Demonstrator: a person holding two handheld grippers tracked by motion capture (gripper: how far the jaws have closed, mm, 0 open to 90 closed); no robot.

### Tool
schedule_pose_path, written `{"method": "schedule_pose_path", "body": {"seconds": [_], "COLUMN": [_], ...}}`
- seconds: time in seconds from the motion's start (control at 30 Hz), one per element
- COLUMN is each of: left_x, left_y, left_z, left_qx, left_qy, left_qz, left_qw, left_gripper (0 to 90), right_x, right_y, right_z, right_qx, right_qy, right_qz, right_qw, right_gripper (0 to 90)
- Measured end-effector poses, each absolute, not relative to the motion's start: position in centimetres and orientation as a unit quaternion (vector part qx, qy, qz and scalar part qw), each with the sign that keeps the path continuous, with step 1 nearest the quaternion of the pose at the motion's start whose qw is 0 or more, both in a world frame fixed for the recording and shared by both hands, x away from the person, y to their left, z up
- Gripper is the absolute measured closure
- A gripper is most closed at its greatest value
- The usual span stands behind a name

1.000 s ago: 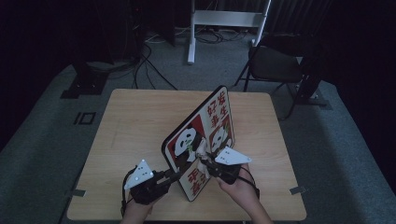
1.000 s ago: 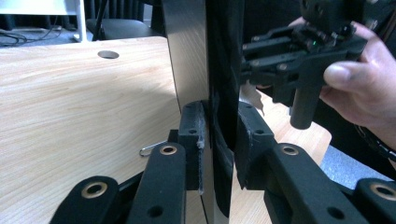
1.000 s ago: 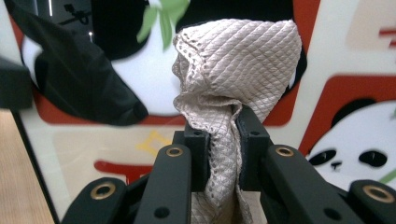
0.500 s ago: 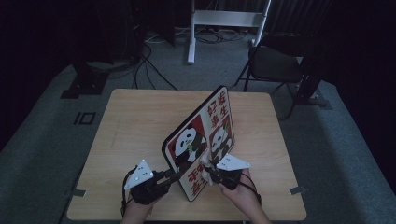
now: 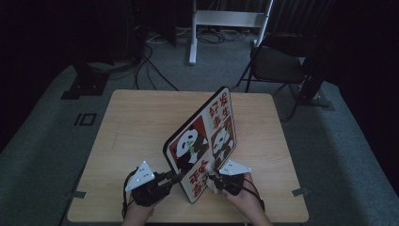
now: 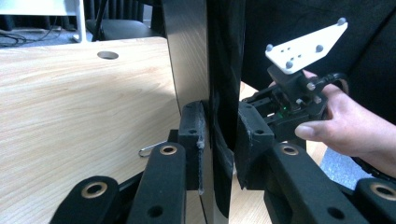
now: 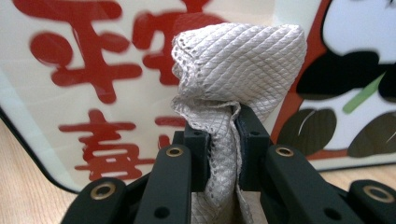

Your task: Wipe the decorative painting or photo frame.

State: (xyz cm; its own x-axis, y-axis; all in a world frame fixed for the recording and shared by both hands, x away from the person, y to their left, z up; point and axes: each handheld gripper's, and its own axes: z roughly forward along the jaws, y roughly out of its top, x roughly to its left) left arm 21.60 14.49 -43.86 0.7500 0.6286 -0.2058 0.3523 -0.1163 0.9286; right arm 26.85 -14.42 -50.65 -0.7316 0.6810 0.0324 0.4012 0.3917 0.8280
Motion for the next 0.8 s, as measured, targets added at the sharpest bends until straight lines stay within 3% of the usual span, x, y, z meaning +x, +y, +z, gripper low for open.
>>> {"method": "schedule_pose_path", "body": {"seconds": [0.5,0.63,0.8], "left_x": [21.6,21.6,21.6], "left_y": [14.5,14.5,14.6], "left_z": [-43.9,-43.9,-43.9], "left_qx": [0.737,0.736,0.735], "left_qy": [0.333,0.332,0.333], "left_qz": [0.119,0.12,0.124], "left_qw": [0.577,0.578,0.577], "left_gripper": [75.6,75.5,75.3], "right_x": [26.7,26.4,26.1], "right_y": [-15.2,-15.2,-14.8], "right_z": [-53.5,-51.8,-47.2], "right_qx": [0.353,0.348,0.324], "right_qy": [0.832,0.822,0.796], "right_qz": [0.406,0.428,0.484], "right_qw": [0.134,0.144,0.165], "right_gripper": [77.6,77.7,77.7]}}
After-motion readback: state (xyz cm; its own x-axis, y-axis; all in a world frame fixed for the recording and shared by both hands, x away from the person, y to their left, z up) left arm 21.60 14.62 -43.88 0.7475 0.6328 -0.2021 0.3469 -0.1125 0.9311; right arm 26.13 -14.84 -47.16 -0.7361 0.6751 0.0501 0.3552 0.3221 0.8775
